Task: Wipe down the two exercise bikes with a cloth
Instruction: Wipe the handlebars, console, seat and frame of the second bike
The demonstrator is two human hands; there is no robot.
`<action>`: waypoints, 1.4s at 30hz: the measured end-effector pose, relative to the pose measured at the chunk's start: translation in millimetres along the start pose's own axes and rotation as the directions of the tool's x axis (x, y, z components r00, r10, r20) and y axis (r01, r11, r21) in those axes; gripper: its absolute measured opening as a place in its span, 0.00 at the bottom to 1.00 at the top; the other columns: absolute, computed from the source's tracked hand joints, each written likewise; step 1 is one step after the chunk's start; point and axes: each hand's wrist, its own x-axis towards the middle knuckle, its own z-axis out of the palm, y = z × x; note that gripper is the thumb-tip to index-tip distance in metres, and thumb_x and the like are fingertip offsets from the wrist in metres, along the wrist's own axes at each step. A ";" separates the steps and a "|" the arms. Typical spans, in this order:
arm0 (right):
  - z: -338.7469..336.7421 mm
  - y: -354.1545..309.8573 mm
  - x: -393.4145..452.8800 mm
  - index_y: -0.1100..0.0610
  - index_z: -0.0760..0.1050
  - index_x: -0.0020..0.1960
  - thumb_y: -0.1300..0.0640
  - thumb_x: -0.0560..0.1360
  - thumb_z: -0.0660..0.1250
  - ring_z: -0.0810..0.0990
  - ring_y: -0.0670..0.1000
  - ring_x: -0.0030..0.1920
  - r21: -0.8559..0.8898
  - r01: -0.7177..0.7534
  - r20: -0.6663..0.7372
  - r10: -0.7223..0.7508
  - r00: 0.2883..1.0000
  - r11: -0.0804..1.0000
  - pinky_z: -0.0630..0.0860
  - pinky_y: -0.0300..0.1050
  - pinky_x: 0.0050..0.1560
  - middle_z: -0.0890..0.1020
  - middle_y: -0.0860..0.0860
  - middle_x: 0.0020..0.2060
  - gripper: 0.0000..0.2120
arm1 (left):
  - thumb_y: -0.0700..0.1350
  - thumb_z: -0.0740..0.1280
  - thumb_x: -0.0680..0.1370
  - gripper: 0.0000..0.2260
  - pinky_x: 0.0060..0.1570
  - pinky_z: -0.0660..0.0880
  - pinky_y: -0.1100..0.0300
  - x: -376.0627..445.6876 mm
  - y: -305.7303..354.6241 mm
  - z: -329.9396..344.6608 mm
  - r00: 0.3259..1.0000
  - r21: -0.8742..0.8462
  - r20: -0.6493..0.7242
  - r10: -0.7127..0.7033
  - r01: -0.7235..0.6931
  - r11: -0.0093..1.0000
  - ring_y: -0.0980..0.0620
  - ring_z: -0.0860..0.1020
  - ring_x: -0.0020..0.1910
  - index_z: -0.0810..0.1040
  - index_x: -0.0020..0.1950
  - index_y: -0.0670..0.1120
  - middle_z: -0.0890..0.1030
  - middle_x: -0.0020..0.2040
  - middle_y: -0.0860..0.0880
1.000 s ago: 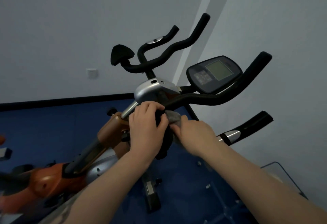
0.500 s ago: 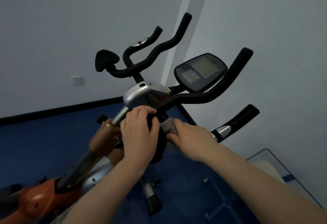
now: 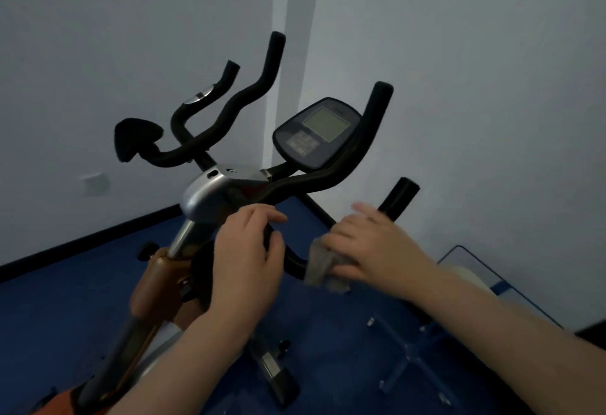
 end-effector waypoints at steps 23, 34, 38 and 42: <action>18.2 16.7 6.7 0.55 0.70 0.68 0.55 0.80 0.63 0.73 0.40 0.60 0.894 -0.220 -0.328 0.904 0.275 0.391 0.69 0.25 0.56 0.73 0.50 0.62 0.16 | 0.48 0.54 0.83 0.18 0.39 0.56 0.59 -17.4 23.6 73.5 0.979 0.212 0.189 0.076 -0.116 0.970 0.57 0.64 0.27 0.61 0.32 0.55 0.62 0.25 0.56; 49.2 2.7 -0.6 0.51 0.66 0.67 0.43 0.80 0.56 0.82 0.49 0.54 0.992 -0.016 0.119 0.910 0.397 -0.123 0.78 0.45 0.57 0.82 0.54 0.55 0.20 | 0.54 0.47 0.82 0.17 0.42 0.60 0.57 -18.8 25.6 80.2 0.992 0.251 0.113 0.059 -0.086 0.964 0.50 0.68 0.30 0.61 0.33 0.55 0.66 0.26 0.54; 54.4 -6.6 -16.2 0.49 0.64 0.67 0.37 0.75 0.57 0.80 0.37 0.50 0.992 -0.107 0.114 0.840 0.531 -0.067 0.77 0.32 0.51 0.80 0.45 0.53 0.26 | 0.50 0.49 0.82 0.18 0.41 0.62 0.57 -21.9 26.9 81.6 0.995 0.280 0.089 0.053 -0.076 0.957 0.51 0.67 0.29 0.64 0.33 0.52 0.66 0.26 0.53; 47.1 13.0 -15.0 0.43 0.61 0.67 0.42 0.76 0.61 0.76 0.39 0.59 0.997 -0.076 0.020 0.851 0.525 0.024 0.74 0.33 0.59 0.77 0.45 0.60 0.22 | 0.52 0.47 0.82 0.20 0.44 0.62 0.57 -23.3 25.2 84.0 0.996 0.309 0.091 0.011 -0.038 0.950 0.51 0.68 0.30 0.66 0.33 0.49 0.67 0.26 0.52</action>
